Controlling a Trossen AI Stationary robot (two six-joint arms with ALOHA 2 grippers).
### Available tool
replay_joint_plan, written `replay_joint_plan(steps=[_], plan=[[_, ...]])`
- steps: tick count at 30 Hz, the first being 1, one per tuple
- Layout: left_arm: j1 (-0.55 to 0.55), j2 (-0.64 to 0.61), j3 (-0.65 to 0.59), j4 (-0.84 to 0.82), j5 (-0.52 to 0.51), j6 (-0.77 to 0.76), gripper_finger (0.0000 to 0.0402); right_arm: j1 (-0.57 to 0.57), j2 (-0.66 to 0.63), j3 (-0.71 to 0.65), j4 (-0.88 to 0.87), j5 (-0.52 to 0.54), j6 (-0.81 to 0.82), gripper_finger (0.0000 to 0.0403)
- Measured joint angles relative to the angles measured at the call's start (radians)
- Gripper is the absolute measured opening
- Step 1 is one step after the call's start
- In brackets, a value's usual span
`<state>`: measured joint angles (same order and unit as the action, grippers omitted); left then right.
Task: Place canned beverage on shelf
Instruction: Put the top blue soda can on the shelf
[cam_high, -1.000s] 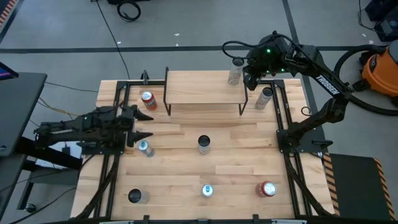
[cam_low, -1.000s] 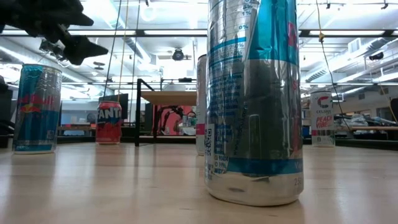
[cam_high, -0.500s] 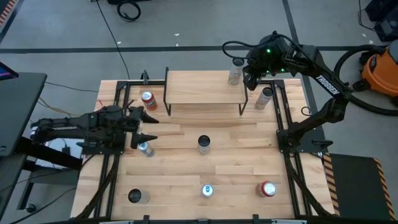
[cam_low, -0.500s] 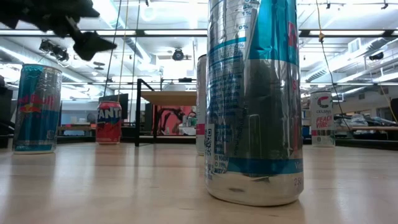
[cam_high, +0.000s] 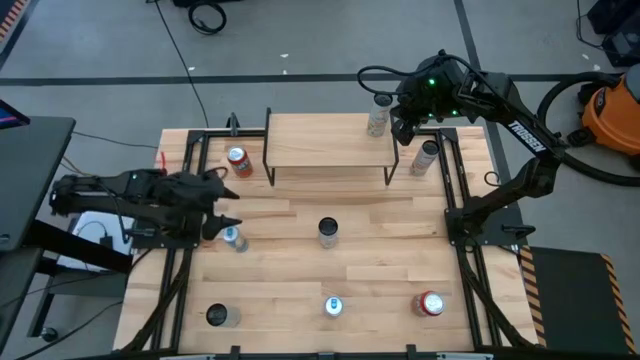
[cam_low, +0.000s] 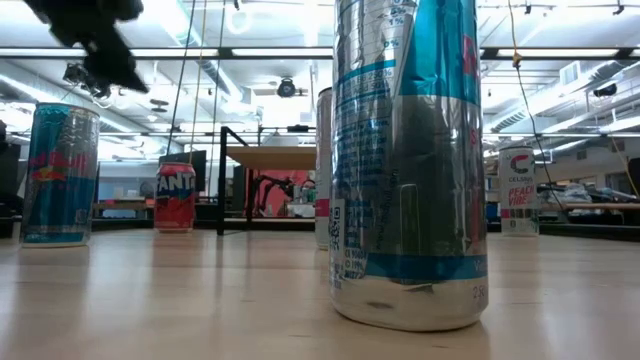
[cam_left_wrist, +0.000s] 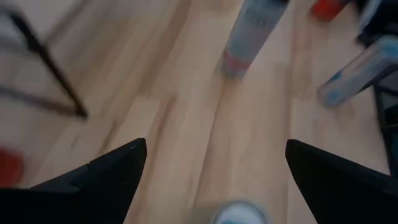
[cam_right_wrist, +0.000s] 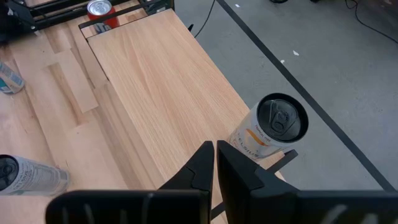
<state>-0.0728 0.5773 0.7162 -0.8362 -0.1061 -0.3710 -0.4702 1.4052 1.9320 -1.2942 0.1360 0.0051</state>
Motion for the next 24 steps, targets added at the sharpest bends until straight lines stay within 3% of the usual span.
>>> replay_joint_plan(steps=[24], plan=[[-0.146,0.255,-0.017,-0.085,0.015,-0.129,0.0396,0.0,0.0,0.0,0.0,0.0,0.0,0.0029]])
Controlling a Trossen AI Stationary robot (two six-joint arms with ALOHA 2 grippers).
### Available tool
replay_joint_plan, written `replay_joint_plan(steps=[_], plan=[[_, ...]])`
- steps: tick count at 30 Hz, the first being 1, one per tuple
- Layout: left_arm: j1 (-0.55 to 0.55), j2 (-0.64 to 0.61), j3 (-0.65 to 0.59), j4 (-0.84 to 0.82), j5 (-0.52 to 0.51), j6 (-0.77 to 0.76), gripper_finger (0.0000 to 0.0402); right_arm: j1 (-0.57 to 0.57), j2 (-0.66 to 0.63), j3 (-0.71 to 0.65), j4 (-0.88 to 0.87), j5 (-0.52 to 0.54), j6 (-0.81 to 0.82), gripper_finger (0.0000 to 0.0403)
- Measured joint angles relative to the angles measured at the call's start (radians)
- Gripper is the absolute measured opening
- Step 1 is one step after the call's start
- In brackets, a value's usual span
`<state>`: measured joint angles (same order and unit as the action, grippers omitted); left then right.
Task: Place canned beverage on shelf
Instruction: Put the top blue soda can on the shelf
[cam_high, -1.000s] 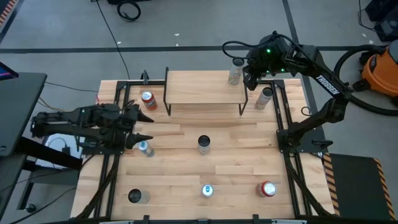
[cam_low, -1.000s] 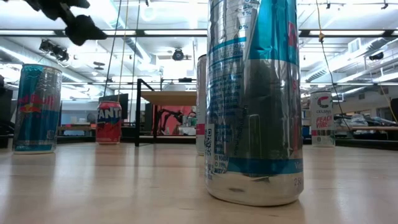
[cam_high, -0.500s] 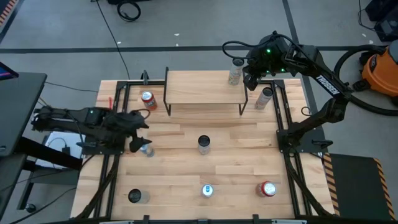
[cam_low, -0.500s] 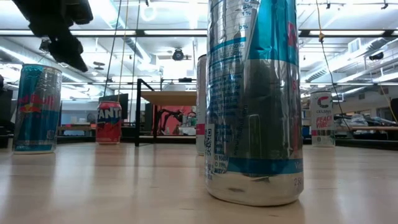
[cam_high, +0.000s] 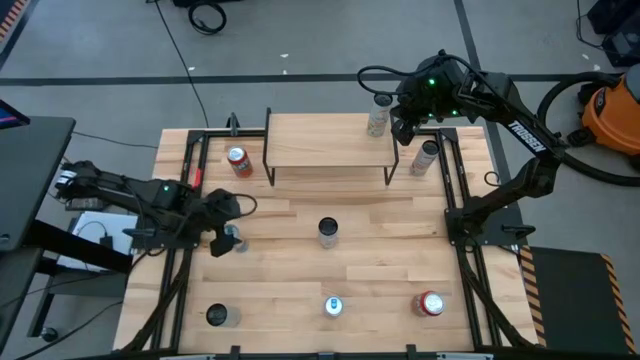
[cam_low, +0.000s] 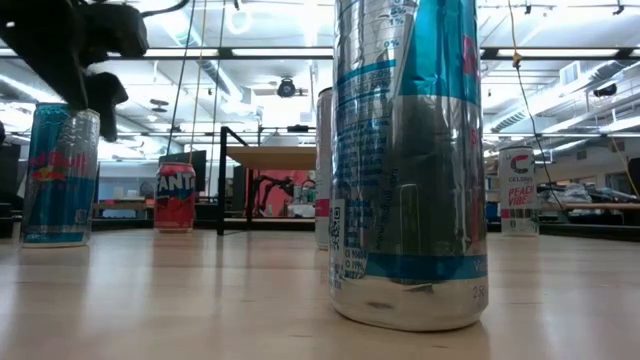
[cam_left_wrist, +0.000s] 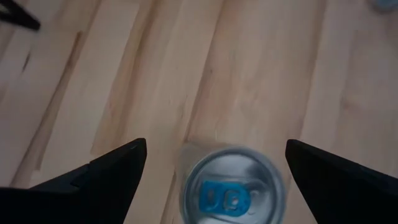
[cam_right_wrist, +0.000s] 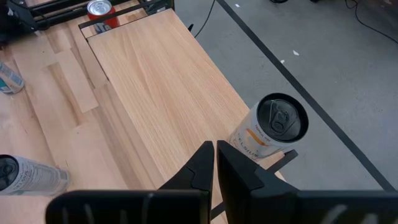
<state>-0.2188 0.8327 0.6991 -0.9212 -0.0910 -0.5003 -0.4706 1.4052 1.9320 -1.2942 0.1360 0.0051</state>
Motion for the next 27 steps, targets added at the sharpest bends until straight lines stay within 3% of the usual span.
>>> replay_joint_plan(steps=[12,27], plan=[[0.0,0.065,0.0,-0.018,0.018,-0.1,0.0396,0.0,0.0,0.0,0.0,0.0,0.0,0.0029],[0.0,0.078,-0.001,-0.039,0.055,-0.102,0.0391,0.0,0.0,0.0,0.0,0.0,0.0,0.0029]])
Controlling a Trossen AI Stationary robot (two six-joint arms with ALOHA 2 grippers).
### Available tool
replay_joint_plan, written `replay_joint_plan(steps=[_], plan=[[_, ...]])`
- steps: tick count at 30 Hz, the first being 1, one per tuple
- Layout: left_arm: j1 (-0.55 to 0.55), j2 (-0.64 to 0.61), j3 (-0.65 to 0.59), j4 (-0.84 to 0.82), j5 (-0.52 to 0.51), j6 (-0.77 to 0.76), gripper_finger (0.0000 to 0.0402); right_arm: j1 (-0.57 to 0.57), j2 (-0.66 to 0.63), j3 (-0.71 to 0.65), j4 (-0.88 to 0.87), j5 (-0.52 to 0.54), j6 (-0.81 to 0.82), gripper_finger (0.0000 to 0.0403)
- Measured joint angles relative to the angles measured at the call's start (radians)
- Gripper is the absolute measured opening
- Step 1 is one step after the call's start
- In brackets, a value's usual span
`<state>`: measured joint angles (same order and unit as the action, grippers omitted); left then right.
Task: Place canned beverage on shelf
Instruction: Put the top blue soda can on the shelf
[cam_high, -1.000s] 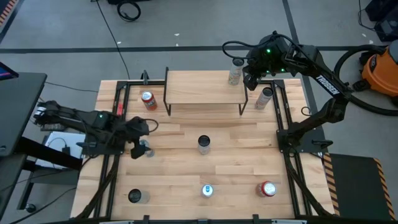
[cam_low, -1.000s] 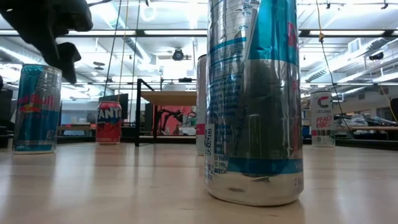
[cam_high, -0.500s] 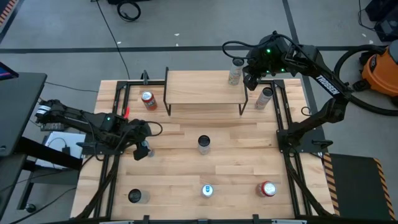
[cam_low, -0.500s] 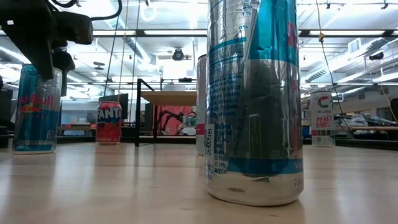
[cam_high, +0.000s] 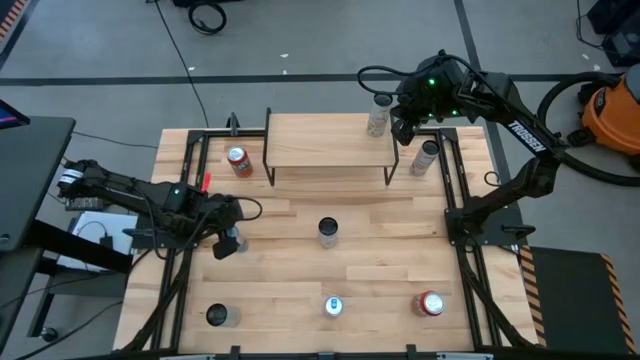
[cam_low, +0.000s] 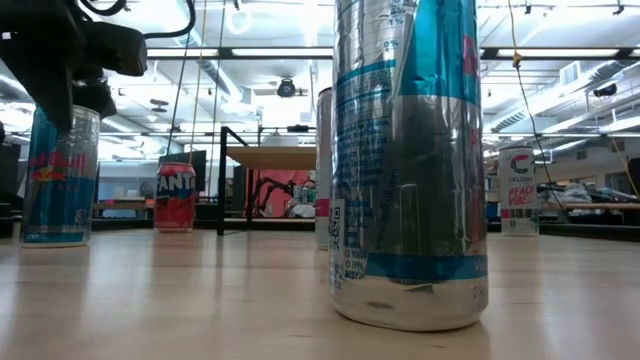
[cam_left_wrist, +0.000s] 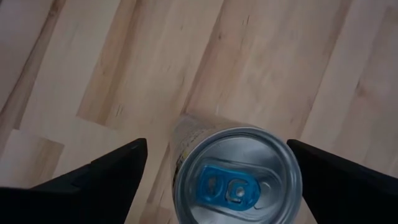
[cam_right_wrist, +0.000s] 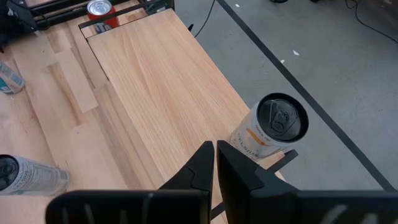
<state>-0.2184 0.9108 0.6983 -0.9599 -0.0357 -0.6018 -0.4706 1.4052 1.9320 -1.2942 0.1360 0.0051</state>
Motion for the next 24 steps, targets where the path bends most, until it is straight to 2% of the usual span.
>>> replay_joint_plan(steps=[6,14,24], plan=[[0.0,0.0,0.0,0.0,0.005,0.0,0.0349,0.0,0.0,0.0,0.0,0.0,0.0,0.0029],[0.004,-0.001,0.0,0.006,0.013,-0.019,0.0248,0.0,0.0,0.0,0.0,0.0,0.0,0.0029],[0.061,0.002,0.022,-0.004,0.03,0.018,0.0244,0.0,0.0,0.0,0.0,0.0,0.0,0.0029]])
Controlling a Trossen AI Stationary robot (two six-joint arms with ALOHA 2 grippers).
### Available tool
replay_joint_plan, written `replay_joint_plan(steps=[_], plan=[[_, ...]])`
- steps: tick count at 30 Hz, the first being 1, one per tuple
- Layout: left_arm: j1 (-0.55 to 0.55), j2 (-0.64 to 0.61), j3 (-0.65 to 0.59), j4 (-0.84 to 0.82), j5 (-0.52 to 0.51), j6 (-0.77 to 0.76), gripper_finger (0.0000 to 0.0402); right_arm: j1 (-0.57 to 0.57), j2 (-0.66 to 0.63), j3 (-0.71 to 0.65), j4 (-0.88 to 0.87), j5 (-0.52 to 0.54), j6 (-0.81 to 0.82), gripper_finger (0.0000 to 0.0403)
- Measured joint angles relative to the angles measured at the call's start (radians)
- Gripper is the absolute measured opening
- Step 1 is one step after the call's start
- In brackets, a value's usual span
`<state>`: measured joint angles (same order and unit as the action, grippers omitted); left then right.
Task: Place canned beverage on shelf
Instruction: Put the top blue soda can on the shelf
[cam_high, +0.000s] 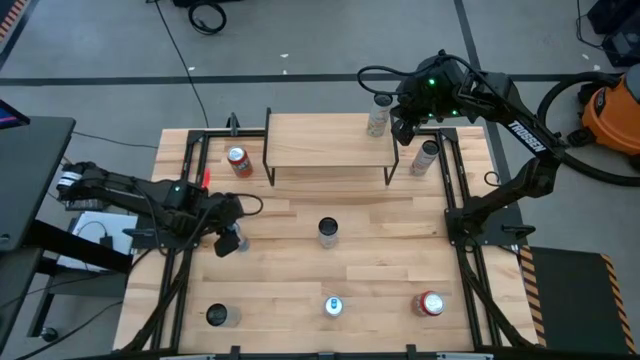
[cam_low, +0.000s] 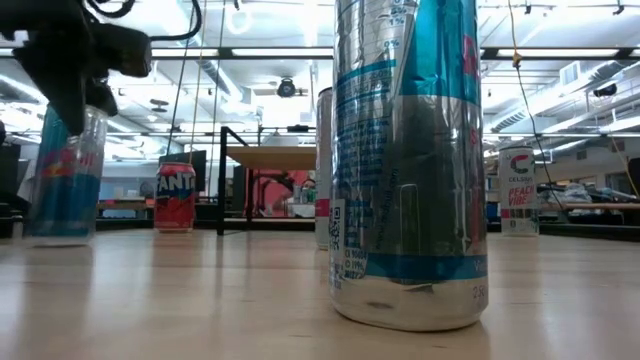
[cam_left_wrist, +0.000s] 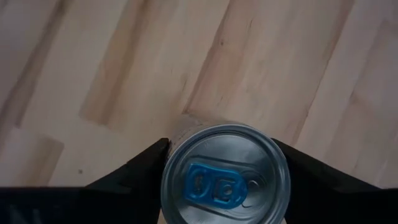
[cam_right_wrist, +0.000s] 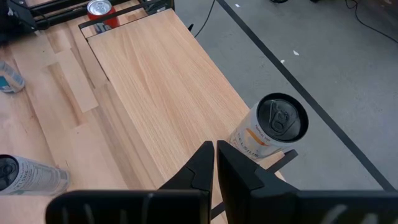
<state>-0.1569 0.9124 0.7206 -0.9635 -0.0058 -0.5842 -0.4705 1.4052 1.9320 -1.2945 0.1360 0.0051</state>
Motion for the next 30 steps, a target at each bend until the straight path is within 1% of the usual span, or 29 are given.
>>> replay_joint_plan(steps=[7,12,20,24,30], plan=[[0.042,0.008,0.09,0.002,-0.002,0.074,0.0244,0.0,0.0,0.0,0.0,0.0,0.0,0.0029],[0.087,0.089,0.21,-0.043,-0.003,0.164,0.0244,0.0,0.0,0.0,0.0,0.0,0.0,0.0029],[0.218,0.31,0.527,-0.173,-0.023,0.431,0.0244,0.0,0.0,0.0,0.0,0.0,0.0,0.0029],[0.29,0.386,0.674,-0.21,-0.023,0.551,0.0244,0.0,0.0,0.0,0.0,-0.007,0.0,0.0029],[0.398,0.491,0.874,-0.281,-0.022,0.682,0.0244,0.0,0.0,0.0,0.0,-0.008,-0.005,0.0029]])
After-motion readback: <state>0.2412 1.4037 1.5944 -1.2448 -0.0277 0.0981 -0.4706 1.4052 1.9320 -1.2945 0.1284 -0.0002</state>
